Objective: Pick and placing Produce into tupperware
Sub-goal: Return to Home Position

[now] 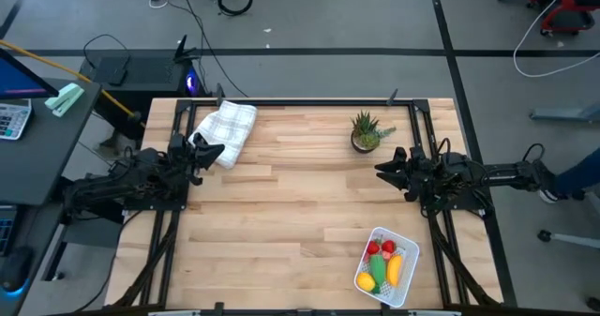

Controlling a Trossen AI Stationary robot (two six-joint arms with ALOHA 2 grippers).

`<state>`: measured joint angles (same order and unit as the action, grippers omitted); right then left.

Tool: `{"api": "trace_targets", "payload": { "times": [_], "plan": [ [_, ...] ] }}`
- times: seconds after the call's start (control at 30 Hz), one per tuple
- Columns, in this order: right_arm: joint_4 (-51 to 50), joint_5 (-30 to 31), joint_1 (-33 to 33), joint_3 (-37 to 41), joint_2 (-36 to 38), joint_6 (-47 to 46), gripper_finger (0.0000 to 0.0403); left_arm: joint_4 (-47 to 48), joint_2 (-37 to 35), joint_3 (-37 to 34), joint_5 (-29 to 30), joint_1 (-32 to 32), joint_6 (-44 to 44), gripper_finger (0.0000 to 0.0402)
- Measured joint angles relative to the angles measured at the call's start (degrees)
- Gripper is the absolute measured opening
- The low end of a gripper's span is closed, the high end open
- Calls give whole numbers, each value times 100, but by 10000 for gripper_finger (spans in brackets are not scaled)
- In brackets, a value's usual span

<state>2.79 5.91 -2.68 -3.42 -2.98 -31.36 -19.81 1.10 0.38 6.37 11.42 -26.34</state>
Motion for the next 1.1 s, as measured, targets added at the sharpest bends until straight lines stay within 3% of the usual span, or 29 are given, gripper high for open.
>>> {"api": "trace_targets", "payload": {
  "times": [1.1],
  "plan": [
    [-2, 2, -2, 0, 0, 1, 168, -2, 0, 0, 2, 0, -1, 32]
  ]
}}
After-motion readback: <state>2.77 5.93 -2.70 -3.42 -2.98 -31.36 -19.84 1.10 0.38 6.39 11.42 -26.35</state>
